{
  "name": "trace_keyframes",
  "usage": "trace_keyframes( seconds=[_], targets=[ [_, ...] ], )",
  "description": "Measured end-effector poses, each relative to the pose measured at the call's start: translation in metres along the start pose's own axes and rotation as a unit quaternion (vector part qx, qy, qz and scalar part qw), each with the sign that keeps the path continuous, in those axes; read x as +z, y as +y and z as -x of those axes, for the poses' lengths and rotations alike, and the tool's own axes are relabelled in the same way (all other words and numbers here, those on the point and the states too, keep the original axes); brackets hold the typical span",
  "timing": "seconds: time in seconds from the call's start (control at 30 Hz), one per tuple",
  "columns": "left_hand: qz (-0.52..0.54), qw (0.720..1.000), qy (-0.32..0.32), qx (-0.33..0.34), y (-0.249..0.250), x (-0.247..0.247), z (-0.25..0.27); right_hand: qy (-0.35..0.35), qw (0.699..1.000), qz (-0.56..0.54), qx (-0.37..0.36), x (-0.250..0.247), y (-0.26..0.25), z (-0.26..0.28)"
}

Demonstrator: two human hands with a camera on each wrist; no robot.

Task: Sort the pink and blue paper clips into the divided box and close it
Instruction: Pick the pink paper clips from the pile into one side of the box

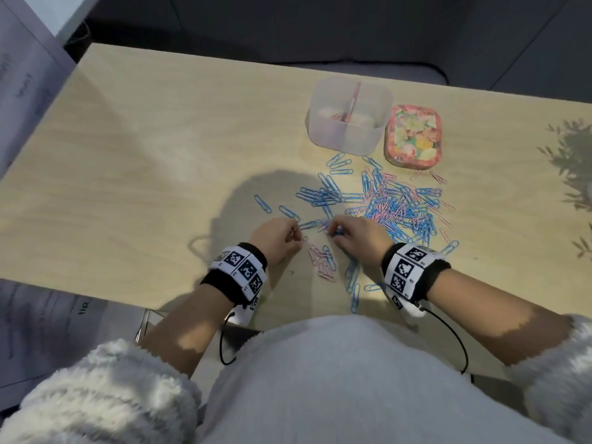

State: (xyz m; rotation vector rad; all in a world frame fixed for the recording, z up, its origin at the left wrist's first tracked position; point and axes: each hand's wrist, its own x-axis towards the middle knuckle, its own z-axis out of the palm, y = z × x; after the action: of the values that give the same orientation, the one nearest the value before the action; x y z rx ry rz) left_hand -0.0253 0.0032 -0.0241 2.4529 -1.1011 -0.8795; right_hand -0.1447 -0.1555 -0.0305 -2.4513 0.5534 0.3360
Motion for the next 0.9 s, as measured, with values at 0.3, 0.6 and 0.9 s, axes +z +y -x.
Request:
trace_keyframes(
  seconds=[0.3, 0.6, 0.9],
  targets=[
    [-0.014, 0.999, -0.01, 0.037, 0.001, 0.0, 0.001, -0.058, 0.986, 0.13, -0.091, -0.002, -0.014, 0.021],
    [-0.038, 0.997, -0.021, 0.057, 0.005, 0.004, -0.003, -0.031, 0.987, 0.138, -0.081, 0.012, -0.022, 0.024],
    [0.174, 0.983, -0.052, -0.013, 0.002, -0.003, -0.011, -0.021, 1.0, 0.004, -0.012, 0.001, -0.011, 0.007]
  ],
)
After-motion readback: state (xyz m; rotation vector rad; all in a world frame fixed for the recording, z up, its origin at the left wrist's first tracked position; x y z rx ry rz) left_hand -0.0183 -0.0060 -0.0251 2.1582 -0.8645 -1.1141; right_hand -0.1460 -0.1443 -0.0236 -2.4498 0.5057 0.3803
